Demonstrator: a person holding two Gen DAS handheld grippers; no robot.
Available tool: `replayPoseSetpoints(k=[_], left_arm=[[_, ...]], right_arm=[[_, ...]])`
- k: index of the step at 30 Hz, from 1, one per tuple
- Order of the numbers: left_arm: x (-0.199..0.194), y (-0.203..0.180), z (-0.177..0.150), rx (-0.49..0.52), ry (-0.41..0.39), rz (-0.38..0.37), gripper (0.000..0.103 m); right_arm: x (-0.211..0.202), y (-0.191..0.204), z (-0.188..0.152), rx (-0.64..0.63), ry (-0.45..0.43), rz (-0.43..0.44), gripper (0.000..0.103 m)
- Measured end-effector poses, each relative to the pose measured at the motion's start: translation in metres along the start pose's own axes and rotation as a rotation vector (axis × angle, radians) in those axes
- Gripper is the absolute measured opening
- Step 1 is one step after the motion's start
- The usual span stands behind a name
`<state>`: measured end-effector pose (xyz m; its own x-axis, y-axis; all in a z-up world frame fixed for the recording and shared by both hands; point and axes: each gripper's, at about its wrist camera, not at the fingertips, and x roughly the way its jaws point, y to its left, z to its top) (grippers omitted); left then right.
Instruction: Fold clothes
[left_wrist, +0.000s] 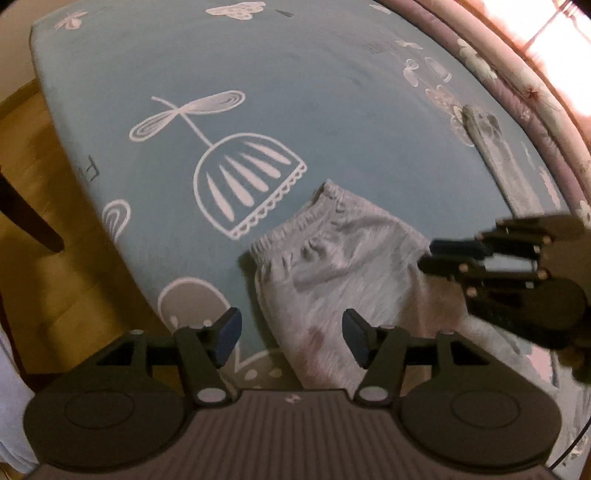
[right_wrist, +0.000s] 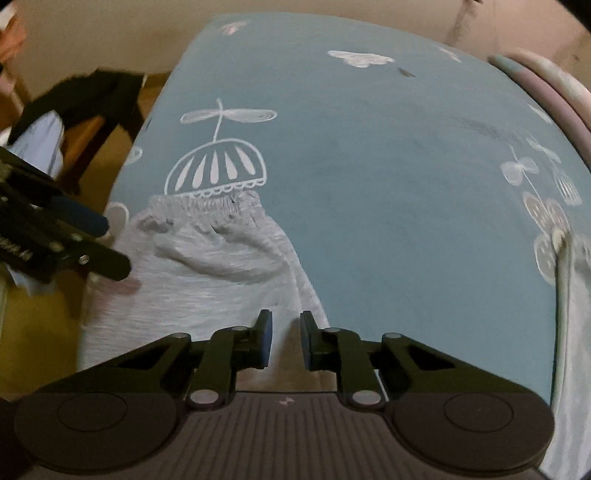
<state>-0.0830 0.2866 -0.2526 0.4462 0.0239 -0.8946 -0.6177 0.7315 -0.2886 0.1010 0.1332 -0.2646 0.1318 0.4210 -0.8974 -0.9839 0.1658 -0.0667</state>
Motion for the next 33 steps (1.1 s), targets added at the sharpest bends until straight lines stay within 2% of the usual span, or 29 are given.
replayPoseSetpoints(k=[4, 6, 9, 12, 16, 17, 19, 21, 22, 24, 27, 29, 33], left_arm=[[0.005, 0.004, -0.006, -0.071, -0.003, -0.031, 0.064], [0.007, 0.007, -0.007, -0.109, -0.003, -0.049, 0.064], [0.006, 0.008, -0.006, -0.118, -0.016, -0.051, 0.065], [0.007, 0.012, -0.004, -0.144, -0.018, -0.076, 0.065], [0.011, 0.017, -0.003, -0.184, -0.006, -0.105, 0.066], [0.011, 0.018, -0.003, -0.193, -0.006, -0.112, 0.066], [0.010, 0.023, -0.003, -0.213, -0.012, -0.117, 0.066], [0.008, 0.028, -0.004, -0.232, -0.017, -0.118, 0.071], [0.008, 0.030, -0.004, -0.239, -0.017, -0.118, 0.071], [0.008, 0.030, -0.005, -0.238, -0.017, -0.123, 0.071], [0.008, 0.028, -0.006, -0.226, -0.016, -0.134, 0.071], [0.010, 0.026, -0.007, -0.220, -0.012, -0.142, 0.071], [0.013, 0.023, -0.011, -0.217, 0.006, -0.156, 0.071]], right_arm=[[0.013, 0.000, 0.004, -0.071, 0.057, 0.005, 0.019], [0.014, 0.004, 0.002, -0.130, 0.067, 0.010, 0.008], [0.009, 0.003, 0.010, -0.160, 0.069, 0.014, 0.002], [0.004, -0.011, 0.024, -0.109, 0.060, 0.027, 0.001], [0.010, -0.023, 0.037, -0.109, 0.046, -0.045, 0.001], [0.010, -0.027, 0.040, -0.082, 0.049, -0.037, 0.001], [0.001, -0.030, 0.043, -0.041, 0.040, 0.032, 0.002], [-0.008, -0.026, 0.040, -0.051, 0.030, 0.087, 0.012], [-0.008, -0.022, 0.037, -0.067, 0.043, 0.091, 0.016], [0.000, -0.015, 0.028, -0.111, 0.082, 0.062, 0.016], [0.010, -0.015, 0.019, -0.093, 0.116, 0.072, 0.017], [0.014, -0.013, 0.017, -0.096, 0.122, 0.054, 0.004], [0.011, -0.014, 0.019, -0.084, 0.099, 0.011, 0.001]])
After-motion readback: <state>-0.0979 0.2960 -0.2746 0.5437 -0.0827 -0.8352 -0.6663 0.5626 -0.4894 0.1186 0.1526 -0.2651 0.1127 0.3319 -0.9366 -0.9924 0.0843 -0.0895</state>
